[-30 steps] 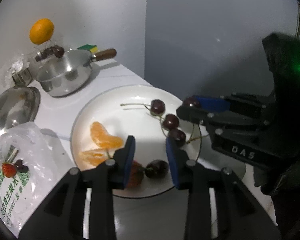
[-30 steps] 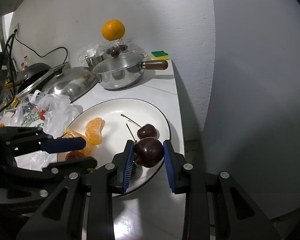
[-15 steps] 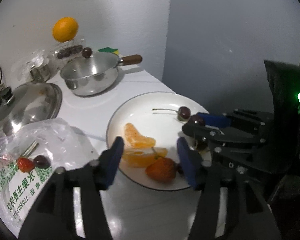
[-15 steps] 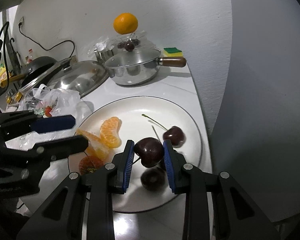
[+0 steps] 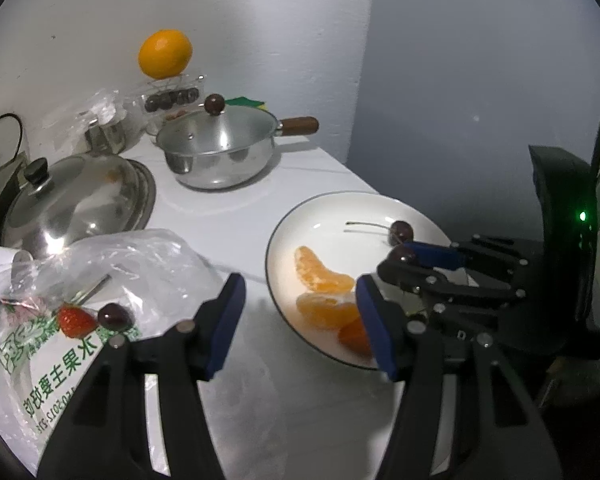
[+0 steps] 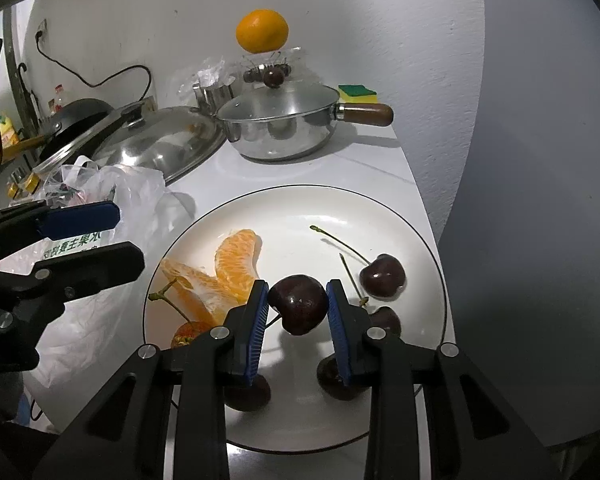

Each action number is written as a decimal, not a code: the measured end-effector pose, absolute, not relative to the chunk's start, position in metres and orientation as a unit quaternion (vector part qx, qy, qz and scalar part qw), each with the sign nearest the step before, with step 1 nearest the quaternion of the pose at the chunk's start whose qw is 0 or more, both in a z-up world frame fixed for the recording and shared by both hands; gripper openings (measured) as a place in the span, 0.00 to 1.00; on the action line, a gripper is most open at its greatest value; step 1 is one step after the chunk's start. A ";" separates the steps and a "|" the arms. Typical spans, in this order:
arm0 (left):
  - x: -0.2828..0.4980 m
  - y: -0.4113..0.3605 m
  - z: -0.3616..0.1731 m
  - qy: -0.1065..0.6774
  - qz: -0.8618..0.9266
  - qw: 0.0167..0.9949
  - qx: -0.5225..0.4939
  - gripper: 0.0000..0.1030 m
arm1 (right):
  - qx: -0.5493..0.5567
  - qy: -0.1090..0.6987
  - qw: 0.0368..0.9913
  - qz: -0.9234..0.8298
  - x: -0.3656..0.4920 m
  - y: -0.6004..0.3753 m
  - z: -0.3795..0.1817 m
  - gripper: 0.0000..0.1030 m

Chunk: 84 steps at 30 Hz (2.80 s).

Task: Organize fruits
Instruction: 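Lower both cherries onto the plate and open both tools, then withdraw both open tools from the plate back toward the bag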

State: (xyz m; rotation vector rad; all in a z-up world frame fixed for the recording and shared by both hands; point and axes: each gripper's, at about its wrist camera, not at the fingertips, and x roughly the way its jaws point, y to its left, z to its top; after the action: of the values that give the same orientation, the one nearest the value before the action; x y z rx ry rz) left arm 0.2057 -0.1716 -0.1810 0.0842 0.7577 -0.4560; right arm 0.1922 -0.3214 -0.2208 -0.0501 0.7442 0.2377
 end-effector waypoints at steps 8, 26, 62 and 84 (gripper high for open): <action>0.203 -0.158 -0.178 0.362 -0.214 0.907 0.036 0.58 | -0.029 0.367 0.923 0.111 0.193 -0.315 -0.222 0.31; 0.199 -0.137 -0.176 0.360 -0.196 0.912 0.027 0.64 | -0.030 0.372 0.922 0.100 0.193 -0.309 -0.219 0.40; 0.181 -0.043 -0.164 0.346 -0.133 0.929 0.001 0.64 | -0.055 0.333 0.933 0.125 0.180 -0.234 -0.183 0.44; 0.182 0.014 -0.170 0.351 -0.092 0.932 -0.016 0.64 | -0.078 0.318 0.927 0.181 0.187 -0.165 -0.178 0.44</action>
State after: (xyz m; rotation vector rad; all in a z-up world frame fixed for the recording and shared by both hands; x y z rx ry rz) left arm 0.1823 0.0142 -0.1701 -0.0331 0.7183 -0.1879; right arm 0.1867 -0.1645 -0.1783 -0.1606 0.6529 0.3720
